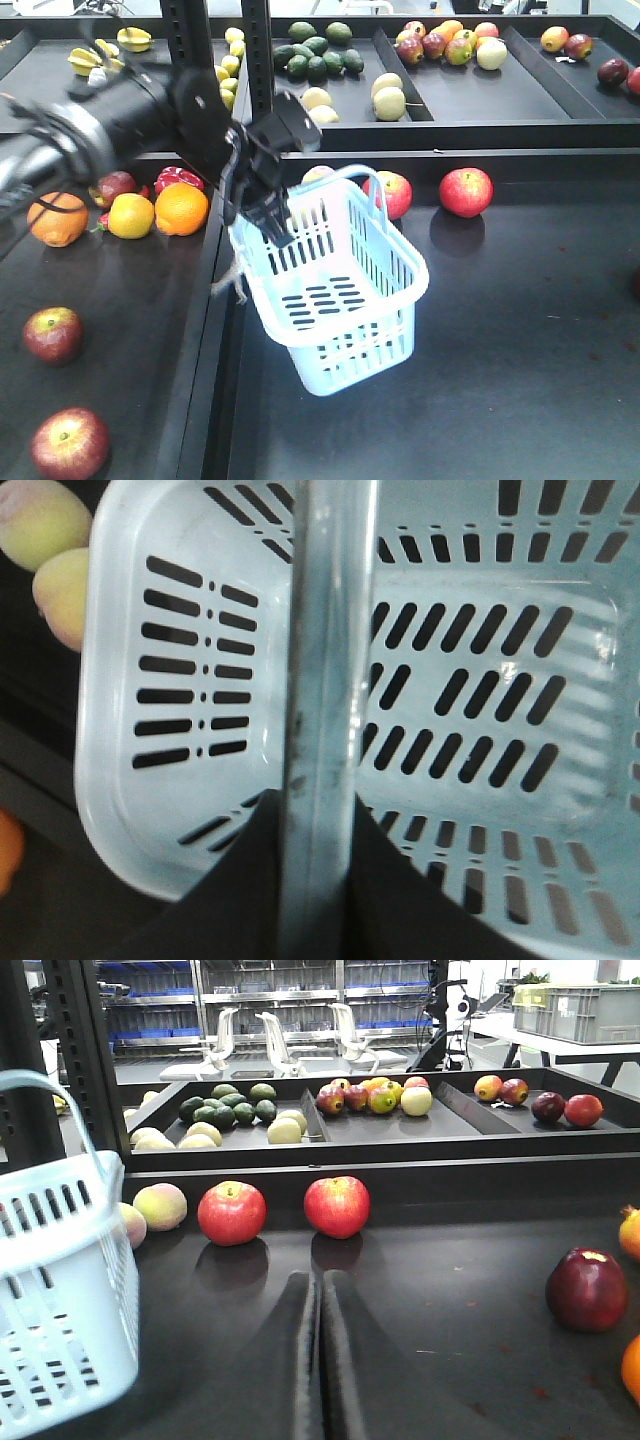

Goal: Pick three apples into basket with both arms
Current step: 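Lift the light-blue basket by its handle with the left gripper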

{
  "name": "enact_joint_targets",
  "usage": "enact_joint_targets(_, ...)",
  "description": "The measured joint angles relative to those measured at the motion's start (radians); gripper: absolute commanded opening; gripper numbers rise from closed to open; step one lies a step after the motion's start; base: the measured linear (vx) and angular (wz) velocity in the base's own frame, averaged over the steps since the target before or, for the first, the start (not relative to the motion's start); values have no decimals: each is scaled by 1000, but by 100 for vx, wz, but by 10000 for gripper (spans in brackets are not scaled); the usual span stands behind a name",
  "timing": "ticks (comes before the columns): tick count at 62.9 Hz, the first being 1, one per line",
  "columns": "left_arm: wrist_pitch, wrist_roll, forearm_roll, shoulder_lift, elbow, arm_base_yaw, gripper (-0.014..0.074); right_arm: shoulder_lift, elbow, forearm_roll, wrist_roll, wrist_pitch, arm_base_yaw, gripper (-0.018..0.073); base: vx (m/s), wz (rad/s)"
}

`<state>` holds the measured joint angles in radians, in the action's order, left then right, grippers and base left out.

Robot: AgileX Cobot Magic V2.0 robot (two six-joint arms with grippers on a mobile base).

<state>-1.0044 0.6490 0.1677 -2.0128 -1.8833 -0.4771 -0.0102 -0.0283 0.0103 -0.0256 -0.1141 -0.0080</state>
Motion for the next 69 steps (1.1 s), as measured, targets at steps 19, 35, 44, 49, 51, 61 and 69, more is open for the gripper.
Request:
enact_joint_targets(19, -258, -361, 142, 215, 0, -15, -8, 0, 0, 0, 0, 0, 0, -1, 0, 0)
enact_joint_targets(35, -278, -624, 39, 480, 0, -74, -8, 0, 0, 0, 0, 0, 0, -1, 0, 0)
enact_joint_targets(44, -280, -717, -3, 600, 29, -113, -8, 0, 0, 0, 0, 0, 0, -1, 0, 0)
enact_joint_targets(49, -277, -771, -30, 660, 98, -139, -8, 0, 0, 0, 0, 0, 0, -1, 0, 0)
enact_joint_targets(51, -275, -796, -49, 693, 145, -151, -8, 0, 0, 0, 0, 0, 0, -1, 0, 0)
enact_joint_targets(61, -196, -916, -135, 855, 417, -192, -8, 0, 0, 0, 0, 0, 0, -1, 0, 0)
enact_joint_targets(69, -40, -1006, -147, 981, 656, -206, -8, 0, 0, 0, 0, 0, 0, -1, 0, 0)
